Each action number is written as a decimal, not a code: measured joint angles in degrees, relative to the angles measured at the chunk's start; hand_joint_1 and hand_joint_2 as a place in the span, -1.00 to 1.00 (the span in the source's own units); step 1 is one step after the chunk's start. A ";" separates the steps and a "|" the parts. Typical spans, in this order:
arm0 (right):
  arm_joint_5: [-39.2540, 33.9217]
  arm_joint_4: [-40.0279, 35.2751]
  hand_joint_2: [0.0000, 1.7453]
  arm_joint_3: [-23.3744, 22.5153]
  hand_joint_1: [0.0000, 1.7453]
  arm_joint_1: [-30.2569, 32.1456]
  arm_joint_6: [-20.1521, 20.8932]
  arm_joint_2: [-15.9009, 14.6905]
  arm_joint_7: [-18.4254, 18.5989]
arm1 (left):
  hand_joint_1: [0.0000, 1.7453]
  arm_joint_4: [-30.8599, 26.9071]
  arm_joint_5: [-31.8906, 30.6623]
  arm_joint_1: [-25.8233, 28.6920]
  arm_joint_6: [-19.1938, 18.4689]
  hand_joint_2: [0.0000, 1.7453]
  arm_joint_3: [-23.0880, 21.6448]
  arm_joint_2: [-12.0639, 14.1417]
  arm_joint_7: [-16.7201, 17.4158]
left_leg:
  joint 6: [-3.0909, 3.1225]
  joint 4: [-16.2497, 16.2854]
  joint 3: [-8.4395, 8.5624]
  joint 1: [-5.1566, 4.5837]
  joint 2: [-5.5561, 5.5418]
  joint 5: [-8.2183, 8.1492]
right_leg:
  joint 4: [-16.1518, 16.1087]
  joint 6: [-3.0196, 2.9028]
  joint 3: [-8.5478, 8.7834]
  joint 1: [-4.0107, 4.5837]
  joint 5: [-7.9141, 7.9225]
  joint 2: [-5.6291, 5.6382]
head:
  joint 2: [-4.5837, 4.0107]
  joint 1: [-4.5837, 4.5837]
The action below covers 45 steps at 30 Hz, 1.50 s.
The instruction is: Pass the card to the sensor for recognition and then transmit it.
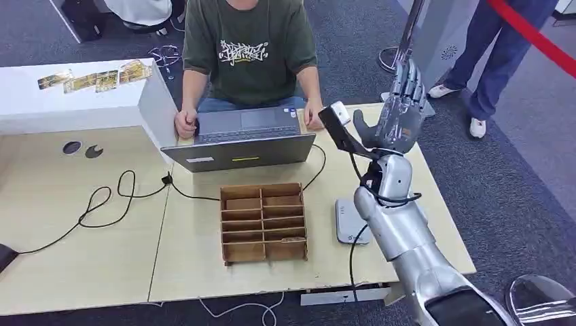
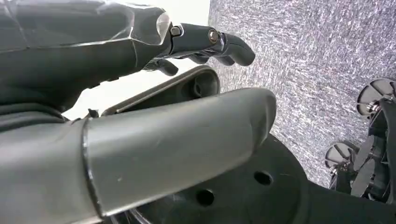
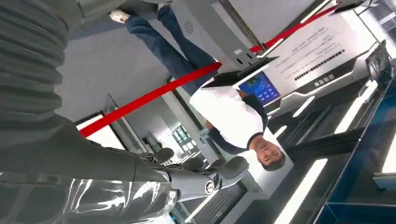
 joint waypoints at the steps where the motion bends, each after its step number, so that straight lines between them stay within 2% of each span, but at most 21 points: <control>1: 0.00 -0.94 1.00 -0.04 -1.00 0.97 0.00 -0.11 0.00 | -1.00 0.00 0.15 0.04 0.00 -1.00 0.00 0.00 0.00 | 0.00 0.00 0.00 0.00 0.00 0.00 | 0.00 0.00 0.00 0.00 0.00 0.00 | 0.00 0.00; 18: 0.17 -14.03 1.00 -1.90 -1.00 14.68 0.00 -1.05 -0.33 | -1.00 0.00 2.12 0.66 0.15 -1.00 0.98 0.09 -0.18 | 0.02 -0.01 -0.01 0.00 0.00 -0.02 | -0.01 0.00 0.00 0.00 -0.01 0.00 | -0.02 0.00; 45: 2.27 -28.31 1.00 -2.23 -1.00 31.74 0.68 -1.73 -0.72 | -1.00 0.00 3.78 0.92 0.15 -1.00 4.88 0.17 -0.18 | 0.01 -0.02 -0.03 0.00 0.00 -0.05 | -0.02 0.01 0.01 0.00 -0.04 -0.01 | 0.00 0.00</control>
